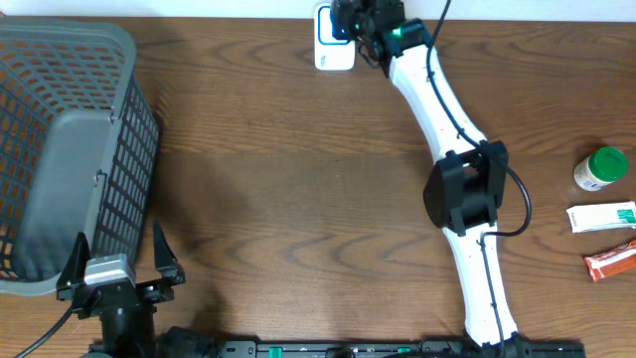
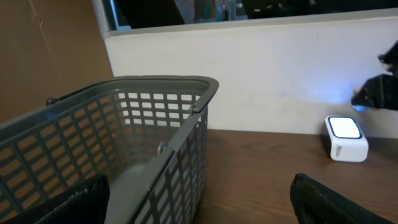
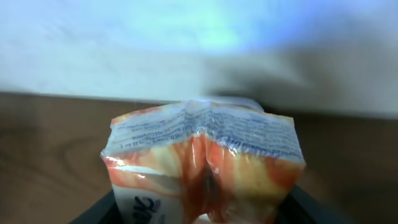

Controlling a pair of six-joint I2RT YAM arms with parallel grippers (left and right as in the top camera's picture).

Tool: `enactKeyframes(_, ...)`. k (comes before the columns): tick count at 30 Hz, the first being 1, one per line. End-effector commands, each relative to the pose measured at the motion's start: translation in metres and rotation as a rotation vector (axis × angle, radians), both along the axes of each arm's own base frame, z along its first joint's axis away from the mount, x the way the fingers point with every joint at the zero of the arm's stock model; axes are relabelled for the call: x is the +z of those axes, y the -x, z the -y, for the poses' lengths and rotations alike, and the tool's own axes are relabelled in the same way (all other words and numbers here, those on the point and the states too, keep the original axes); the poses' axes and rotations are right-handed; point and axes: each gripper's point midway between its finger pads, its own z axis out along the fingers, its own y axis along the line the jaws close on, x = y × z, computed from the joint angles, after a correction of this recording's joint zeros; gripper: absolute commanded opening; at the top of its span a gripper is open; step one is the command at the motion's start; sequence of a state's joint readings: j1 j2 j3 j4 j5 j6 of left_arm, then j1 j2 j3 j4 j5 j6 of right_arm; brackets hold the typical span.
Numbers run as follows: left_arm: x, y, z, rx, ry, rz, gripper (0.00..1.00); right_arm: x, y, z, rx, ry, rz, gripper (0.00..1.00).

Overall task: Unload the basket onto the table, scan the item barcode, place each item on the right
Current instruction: 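Hold the orange box barcode face in front of the scanner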

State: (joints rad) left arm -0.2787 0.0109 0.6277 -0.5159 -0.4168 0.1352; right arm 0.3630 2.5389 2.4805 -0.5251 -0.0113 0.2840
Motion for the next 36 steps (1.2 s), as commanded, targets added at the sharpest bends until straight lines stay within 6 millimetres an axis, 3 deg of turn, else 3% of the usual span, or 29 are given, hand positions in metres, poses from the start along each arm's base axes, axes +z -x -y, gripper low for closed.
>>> enactKeyframes(1, 0.001, 0.001, 0.001, -0.01, -0.01, 0.006, 0.91, -0.014, -0.007, -0.015, -0.018, 0.125, 0.073, 0.54)
enactKeyframes(6, 0.001, 0.001, 0.001, -0.01, -0.01, 0.006, 0.91, -0.034, -0.016, -0.02, -0.029, 0.157, 0.105, 0.54)
enactKeyframes(25, 0.001, 0.001, 0.001, -0.01, -0.01, 0.006, 0.91, -0.052, -0.024, 0.01, -0.115, 0.29, 0.103, 0.54)
enactKeyframes(28, 0.001, 0.001, 0.001, -0.01, -0.01, 0.006, 0.91, -0.037, -0.019, 0.013, -0.118, 0.296, 0.098, 0.54)
enactKeyframes(32, 0.001, 0.001, 0.001, -0.01, -0.01, 0.006, 0.91, 0.002, -0.007, 0.024, -0.125, 0.298, 0.092, 0.54)
enactKeyframes(36, 0.001, 0.001, 0.001, -0.01, -0.01, 0.007, 0.91, 0.048, 0.027, 0.056, -0.161, 0.352, 0.02, 0.54)
